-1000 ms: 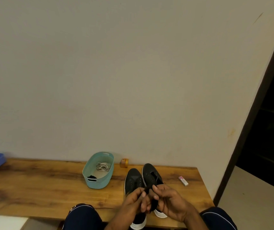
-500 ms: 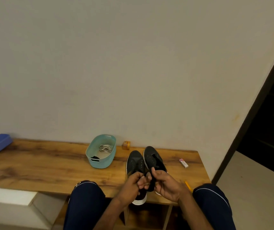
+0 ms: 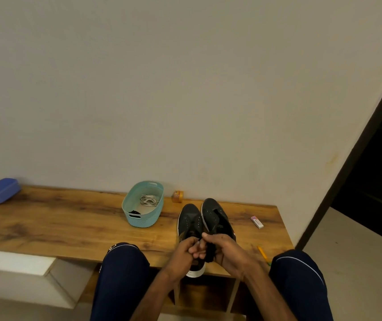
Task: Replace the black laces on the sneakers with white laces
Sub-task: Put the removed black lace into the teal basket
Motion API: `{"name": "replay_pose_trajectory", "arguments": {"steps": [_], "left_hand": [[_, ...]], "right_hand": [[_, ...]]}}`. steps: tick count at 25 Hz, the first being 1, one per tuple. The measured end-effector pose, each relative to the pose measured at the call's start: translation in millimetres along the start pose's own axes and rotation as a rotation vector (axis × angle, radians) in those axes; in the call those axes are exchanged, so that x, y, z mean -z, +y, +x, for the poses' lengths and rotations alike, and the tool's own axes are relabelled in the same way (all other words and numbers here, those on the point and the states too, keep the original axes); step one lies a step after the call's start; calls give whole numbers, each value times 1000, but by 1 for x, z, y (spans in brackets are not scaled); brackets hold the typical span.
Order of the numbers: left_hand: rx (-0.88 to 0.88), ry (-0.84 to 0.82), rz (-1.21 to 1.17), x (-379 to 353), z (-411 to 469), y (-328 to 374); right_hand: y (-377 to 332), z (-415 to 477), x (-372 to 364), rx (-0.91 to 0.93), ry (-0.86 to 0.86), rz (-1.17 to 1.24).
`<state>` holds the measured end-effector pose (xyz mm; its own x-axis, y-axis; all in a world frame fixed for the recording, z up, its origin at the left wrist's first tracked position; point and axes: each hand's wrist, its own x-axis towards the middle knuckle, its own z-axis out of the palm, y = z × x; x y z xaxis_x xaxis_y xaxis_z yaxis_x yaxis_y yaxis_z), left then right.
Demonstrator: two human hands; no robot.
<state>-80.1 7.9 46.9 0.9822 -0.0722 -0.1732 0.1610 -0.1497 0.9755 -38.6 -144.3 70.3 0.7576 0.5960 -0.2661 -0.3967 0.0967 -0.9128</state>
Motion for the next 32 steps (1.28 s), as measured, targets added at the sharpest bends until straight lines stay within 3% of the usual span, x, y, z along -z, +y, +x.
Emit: {"name": "replay_pose_trajectory", "arguments": {"steps": [3, 6, 9, 11, 13, 15, 18, 20, 22, 25, 28, 30, 32], "left_hand": [[-44, 25, -25, -2, -1, -3], [-131, 87, 48, -10, -1, -3], [-219, 172, 296, -14, 3, -15], [-227, 234, 438, -10, 5, -24], [-219, 219, 376, -5, 3, -29], [-201, 145, 148, 0, 1, -30], [-147, 105, -51, -2, 0, -31], [-135, 136, -46, -9, -2, -34], [-145, 217, 32, -13, -2, -37], [-157, 298, 395, -14, -1, -39], [-179, 329, 597, -18, -4, -39], [-198, 361, 602, -19, -3, -37], [-143, 312, 327, -20, -3, -32]], "right_hand": [[-1, -7, 4, 22, -42, 5], [11, -4, -3, 101, 127, -31], [20, 1, -5, 117, 210, -59], [20, 1, -1, 43, 112, 47], [21, -1, 3, -40, 2, 174], [23, 0, 5, -40, 9, 204], [25, 4, 1, -1, 88, 41], [30, 8, -4, 13, 161, -57], [32, 9, -5, 4, 196, 3], [27, 5, 2, -87, 119, 199], [34, 3, 2, -45, 136, 42], [43, 7, -6, 62, 218, -60], [49, 12, -9, 120, 342, -50]]}}
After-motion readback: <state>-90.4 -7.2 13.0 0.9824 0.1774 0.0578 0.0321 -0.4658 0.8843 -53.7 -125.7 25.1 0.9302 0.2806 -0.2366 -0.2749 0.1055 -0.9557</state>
